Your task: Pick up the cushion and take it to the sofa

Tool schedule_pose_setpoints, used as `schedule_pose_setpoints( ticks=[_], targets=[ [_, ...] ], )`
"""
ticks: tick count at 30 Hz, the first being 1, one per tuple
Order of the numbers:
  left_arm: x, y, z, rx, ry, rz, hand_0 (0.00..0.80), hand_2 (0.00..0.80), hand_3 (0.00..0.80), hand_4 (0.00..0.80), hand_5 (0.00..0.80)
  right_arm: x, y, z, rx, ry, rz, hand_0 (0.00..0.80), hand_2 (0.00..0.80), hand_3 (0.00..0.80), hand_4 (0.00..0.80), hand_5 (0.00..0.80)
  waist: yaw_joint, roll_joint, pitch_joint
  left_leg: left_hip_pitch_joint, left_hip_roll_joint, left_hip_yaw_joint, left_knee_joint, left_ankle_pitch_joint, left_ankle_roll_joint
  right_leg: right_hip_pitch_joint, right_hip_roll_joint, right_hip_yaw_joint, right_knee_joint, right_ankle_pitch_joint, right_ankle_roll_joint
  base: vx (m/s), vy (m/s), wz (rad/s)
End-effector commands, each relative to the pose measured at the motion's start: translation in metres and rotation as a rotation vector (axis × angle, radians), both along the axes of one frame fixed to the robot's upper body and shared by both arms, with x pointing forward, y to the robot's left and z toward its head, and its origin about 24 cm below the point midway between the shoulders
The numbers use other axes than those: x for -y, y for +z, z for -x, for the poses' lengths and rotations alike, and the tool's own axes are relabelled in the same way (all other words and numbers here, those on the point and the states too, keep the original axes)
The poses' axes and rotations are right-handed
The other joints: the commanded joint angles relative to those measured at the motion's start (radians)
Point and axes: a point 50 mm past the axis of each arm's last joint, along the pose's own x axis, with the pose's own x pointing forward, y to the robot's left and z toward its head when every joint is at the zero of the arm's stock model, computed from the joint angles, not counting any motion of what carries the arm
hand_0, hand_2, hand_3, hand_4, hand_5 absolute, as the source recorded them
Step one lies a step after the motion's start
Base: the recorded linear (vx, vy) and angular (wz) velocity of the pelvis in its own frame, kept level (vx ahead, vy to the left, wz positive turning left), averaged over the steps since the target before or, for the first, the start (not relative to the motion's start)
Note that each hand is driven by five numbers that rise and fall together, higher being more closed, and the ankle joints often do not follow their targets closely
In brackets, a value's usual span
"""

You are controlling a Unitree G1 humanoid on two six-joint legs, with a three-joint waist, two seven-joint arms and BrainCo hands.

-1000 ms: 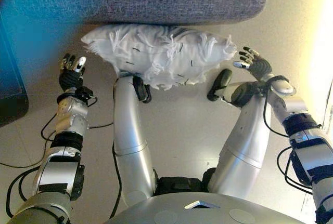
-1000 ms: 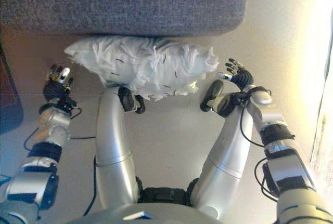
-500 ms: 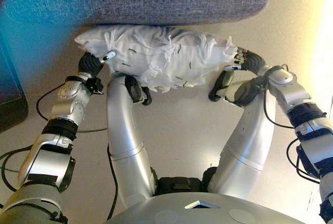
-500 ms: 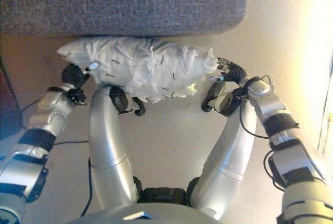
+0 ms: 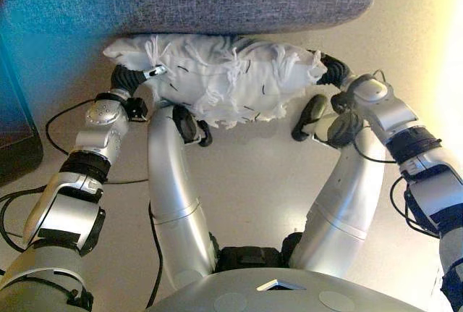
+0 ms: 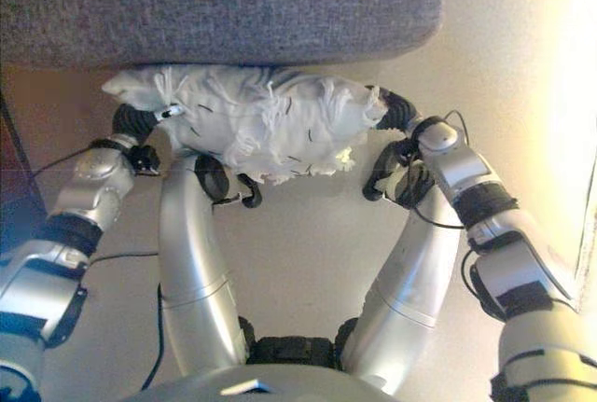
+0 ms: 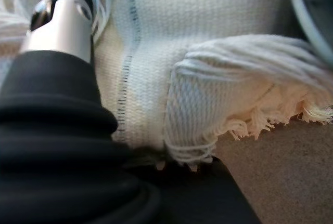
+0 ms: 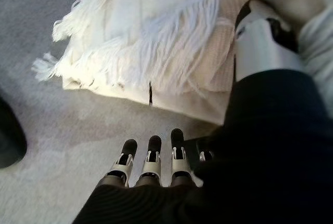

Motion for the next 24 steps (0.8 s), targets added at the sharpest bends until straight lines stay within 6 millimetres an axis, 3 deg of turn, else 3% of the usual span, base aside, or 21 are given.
schedule_pose_setpoints(
  ticks=[1, 11, 12, 13, 14, 15, 24],
  targets=[
    [0.032, 0.021, -0.014, 0.119, -0.062, 0.024, 0.0, 0.0, 0.0, 0.0, 0.0, -0.041, 0.011, 0.0, 0.023, 0.148, 0.024, 0.0, 0.0, 0.0, 0.0, 0.0, -0.017, 0.046, -0.006, 0.002, 0.021, -0.015, -0.078, 0.042, -0.056, 0.061, -0.03, 0.096, -0.085, 0.018, 0.039, 0.003, 0.032, -0.02],
    [0.051, 0.017, -0.012, 0.134, -0.128, 0.049, 0.0, 0.0, 0.0, 0.0, 0.0, -0.071, 0.001, 0.007, -0.022, 0.266, 0.16, 0.0, 0.0, 0.0, 0.0, 0.0, -0.01, 0.059, -0.006, 0.003, 0.018, -0.013, -0.099, 0.064, -0.069, 0.068, -0.031, 0.099, -0.112, 0.038, 0.042, 0.001, 0.002, 0.0],
    [0.053, 0.018, -0.012, 0.136, -0.136, 0.051, 0.0, 0.0, 0.0, 0.0, 0.0, -0.072, 0.001, 0.008, -0.018, 0.267, 0.165, 0.489, 0.489, 0.489, 0.489, 0.489, -0.009, 0.059, -0.006, 0.003, 0.018, -0.014, -0.1, 0.066, -0.07, 0.069, -0.031, 0.099, -0.113, 0.038, 0.043, 0.0, 0.0, 0.0],
    [0.055, 0.018, -0.012, 0.139, -0.145, 0.055, 0.113, 0.113, 0.113, 0.113, 0.113, -0.074, 0.002, 0.007, -0.012, 0.267, 0.167, 0.8, 0.8, 0.8, 0.8, 0.8, -0.008, 0.059, -0.006, 0.003, 0.017, -0.015, -0.101, 0.068, -0.071, 0.071, -0.031, 0.099, -0.114, 0.039, 0.043, 0.0, 0.0, 0.0],
    [0.056, 0.019, -0.012, 0.141, -0.15, 0.062, 0.715, 0.715, 0.715, 0.715, 0.715, -0.075, 0.003, 0.007, -0.007, 0.265, 0.166, 0.8, 0.8, 0.8, 0.8, 0.8, -0.008, 0.06, -0.006, 0.004, 0.017, -0.015, -0.101, 0.069, -0.072, 0.072, -0.031, 0.099, -0.114, 0.039, 0.043, 0.0, 0.0, 0.0],
    [0.056, 0.02, -0.012, 0.146, -0.156, 0.071, 0.8, 0.8, 0.8, 0.8, 0.8, -0.076, 0.004, 0.007, -0.003, 0.261, 0.162, 0.8, 0.8, 0.8, 0.8, 0.8, -0.007, 0.06, -0.006, 0.005, 0.017, -0.016, -0.102, 0.069, -0.073, 0.073, -0.031, 0.099, -0.114, 0.039, 0.043, 0.0, 0.0, 0.0],
    [0.056, 0.025, -0.013, 0.175, -0.154, 0.087, 0.8, 0.8, 0.8, 0.8, 0.8, -0.071, 0.006, 0.003, 0.024, 0.163, 0.068, 0.8, 0.8, 0.8, 0.8, 0.8, -0.005, 0.057, -0.006, 0.022, 0.024, -0.023, -0.116, 0.07, -0.08, 0.094, -0.033, 0.09, -0.133, 0.044, 0.045, 0.001, -0.003, 0.0]
  ],
)
